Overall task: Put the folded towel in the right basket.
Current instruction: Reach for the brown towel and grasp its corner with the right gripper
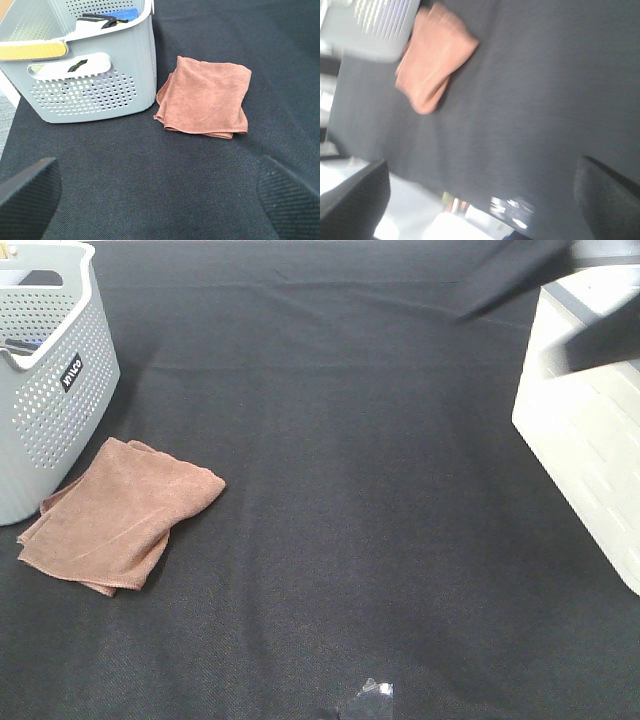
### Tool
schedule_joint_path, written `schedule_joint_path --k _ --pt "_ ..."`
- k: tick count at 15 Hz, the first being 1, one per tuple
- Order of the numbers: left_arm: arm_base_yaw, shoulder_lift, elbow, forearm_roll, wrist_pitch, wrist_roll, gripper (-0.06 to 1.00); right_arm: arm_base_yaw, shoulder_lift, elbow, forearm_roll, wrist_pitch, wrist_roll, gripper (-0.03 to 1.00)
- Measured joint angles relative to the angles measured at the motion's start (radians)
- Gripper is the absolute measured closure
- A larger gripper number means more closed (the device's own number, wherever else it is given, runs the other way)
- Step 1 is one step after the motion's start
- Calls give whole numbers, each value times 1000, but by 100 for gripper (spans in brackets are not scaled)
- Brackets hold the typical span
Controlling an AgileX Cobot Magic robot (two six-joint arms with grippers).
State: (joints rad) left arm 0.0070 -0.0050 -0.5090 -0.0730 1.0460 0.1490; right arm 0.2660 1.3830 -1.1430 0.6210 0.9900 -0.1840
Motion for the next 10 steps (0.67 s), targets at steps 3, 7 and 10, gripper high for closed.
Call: schedule_joint_path --k 3,7,10 --pt "0 0 0 0 0 0 -5 254 373 -103 82 -129 -4 1" --pt "0 0 0 0 0 0 -5 350 696 -330 177 -142 -10 1" --pt "0 0 0 0 0 0 -5 350 805 -423 255 -144 -10 1"
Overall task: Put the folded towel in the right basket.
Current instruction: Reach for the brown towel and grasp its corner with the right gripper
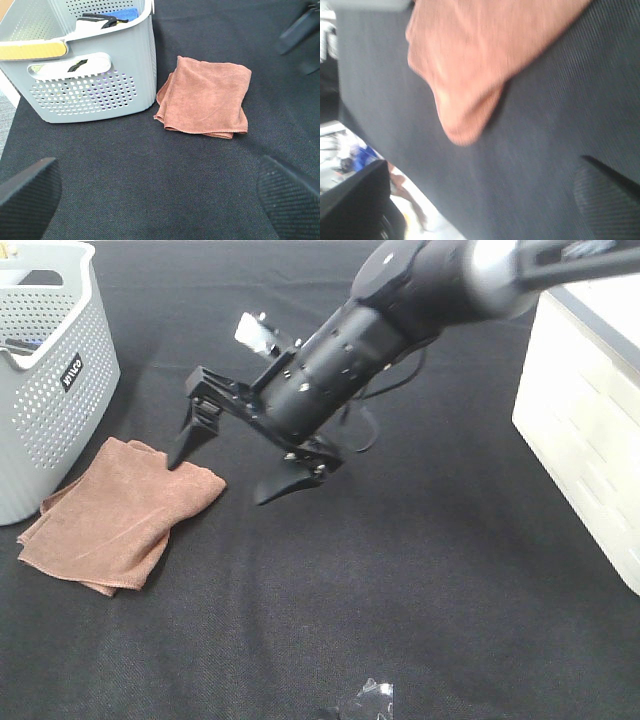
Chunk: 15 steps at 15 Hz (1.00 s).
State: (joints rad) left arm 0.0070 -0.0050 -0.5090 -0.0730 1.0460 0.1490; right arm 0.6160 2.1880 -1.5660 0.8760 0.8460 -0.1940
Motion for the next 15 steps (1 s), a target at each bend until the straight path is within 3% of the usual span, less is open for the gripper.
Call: schedule_joint_path --k 2,5,11,15 --pt "0 0 0 0 0 0 -5 0 105 -99 78 -16 -3 1" --pt "0 0 0 0 0 0 -5 0 216 -195 106 -27 -8 1" --pt "0 0 0 0 0 0 -5 0 304 -233 172 -61 -7 2" --pt "0 0 0 0 0 0 -5 62 328 -235 313 -186 -120 2"
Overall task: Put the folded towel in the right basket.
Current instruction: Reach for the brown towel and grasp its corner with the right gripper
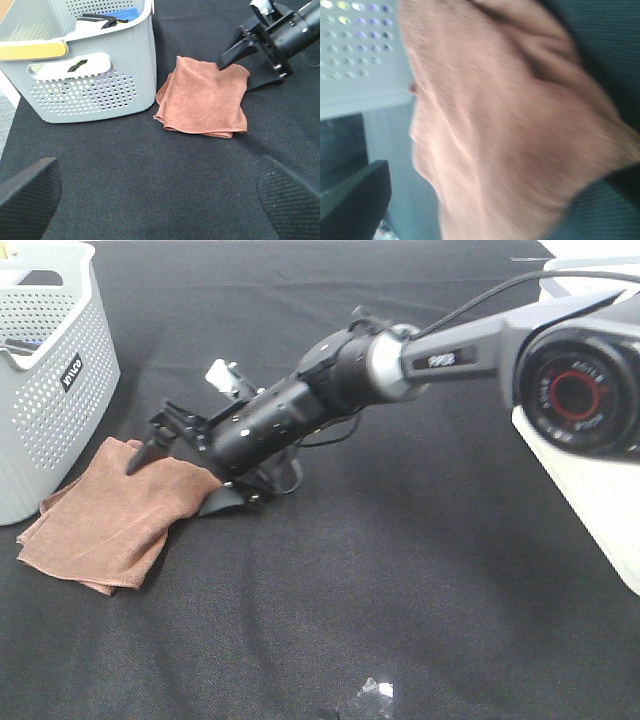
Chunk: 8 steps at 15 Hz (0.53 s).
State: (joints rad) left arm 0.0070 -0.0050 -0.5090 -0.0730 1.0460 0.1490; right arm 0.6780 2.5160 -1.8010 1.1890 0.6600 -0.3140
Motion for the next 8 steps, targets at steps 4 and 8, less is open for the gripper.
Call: schedule_joint_path --k 4,8 --pt "0 0 0 0 0 0 -5 30 41 -12 182 -38 -94 5" --pt "0 0 0 0 0 0 -5 67 93 -68 326 -61 -229 28"
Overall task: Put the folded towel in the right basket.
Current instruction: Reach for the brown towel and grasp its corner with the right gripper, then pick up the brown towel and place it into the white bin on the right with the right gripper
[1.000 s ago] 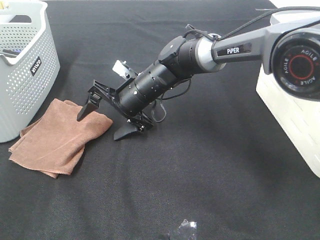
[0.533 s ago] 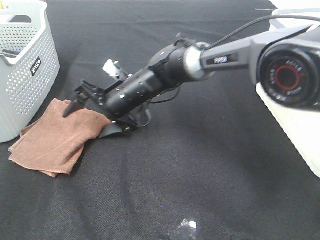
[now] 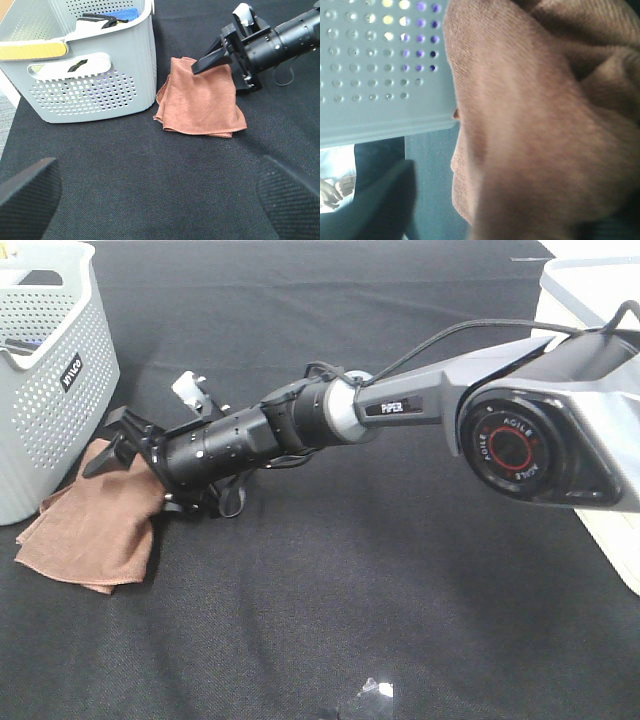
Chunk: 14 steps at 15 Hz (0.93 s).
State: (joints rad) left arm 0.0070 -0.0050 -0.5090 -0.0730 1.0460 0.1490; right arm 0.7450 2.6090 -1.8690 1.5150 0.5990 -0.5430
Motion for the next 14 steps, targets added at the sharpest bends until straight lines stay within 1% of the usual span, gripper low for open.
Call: schedule_joint_path --k 1,3,4,6,8,9,10,11,12,13,14 --pt "0 0 0 0 0 0 -5 4 1 -1 7 0 -16 41" --pt "0 0 0 0 0 0 -5 4 2 -1 8 3 -17 74" --pt "0 0 0 0 0 0 -5 4 2 -1 8 10 -18 84" --pt "0 0 0 0 0 0 -5 4 3 -1 9 32 -24 83" --pt "0 0 0 0 0 0 -5 3 -2 -1 -24 57 -24 83" --pt "0 0 0 0 0 0 -5 3 -2 -1 -24 57 -24 83" --pt "0 0 0 0 0 0 -5 -6 -18 -1 -80 76 -24 83" --pt "0 0 0 0 0 0 -5 -42 -62 0 -177 136 -19 83" --pt "0 0 0 0 0 0 -5 -76 -104 0 -249 189 4 83" --pt "0 0 0 0 0 0 -5 -117 -157 0 -343 253 48 83" --pt "0 0 0 0 0 0 -5 -159 -215 -4 -473 318 113 83"
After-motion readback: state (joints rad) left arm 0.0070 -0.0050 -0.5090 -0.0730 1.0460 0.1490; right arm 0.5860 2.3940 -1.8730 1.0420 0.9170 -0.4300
